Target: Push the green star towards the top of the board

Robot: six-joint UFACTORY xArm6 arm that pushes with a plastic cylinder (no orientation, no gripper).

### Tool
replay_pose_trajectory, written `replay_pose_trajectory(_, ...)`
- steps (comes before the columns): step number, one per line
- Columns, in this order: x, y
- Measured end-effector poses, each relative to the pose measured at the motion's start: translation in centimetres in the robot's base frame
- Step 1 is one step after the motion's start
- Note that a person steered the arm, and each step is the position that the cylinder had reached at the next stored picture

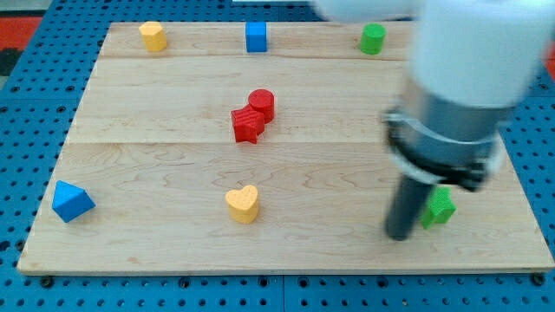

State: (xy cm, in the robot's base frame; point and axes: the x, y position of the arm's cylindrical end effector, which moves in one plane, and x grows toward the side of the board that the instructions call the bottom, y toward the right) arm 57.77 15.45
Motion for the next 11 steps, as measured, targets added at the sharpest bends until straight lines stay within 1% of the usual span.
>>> replay_pose_trajectory(1,-3.6,-0.3)
replay_pose_trajectory(2,-3.9,2.1)
replay_pose_trajectory(3,-0.4,3.6)
replay_pose_trajectory(4,-3.1,6.9)
replay_pose_trajectory(5,-8.9,1.3)
replay_pose_trajectory(6,-13.5,-4.9)
replay_pose_trajectory(7,-13.5,-3.7)
replay_pose_trajectory(8,-12.3,-1.0)
replay_pose_trajectory(9,-14.7,0.1)
replay_pose_trajectory(10,-20.4,1.5)
replay_pose_trajectory(11,-17.9,3.8)
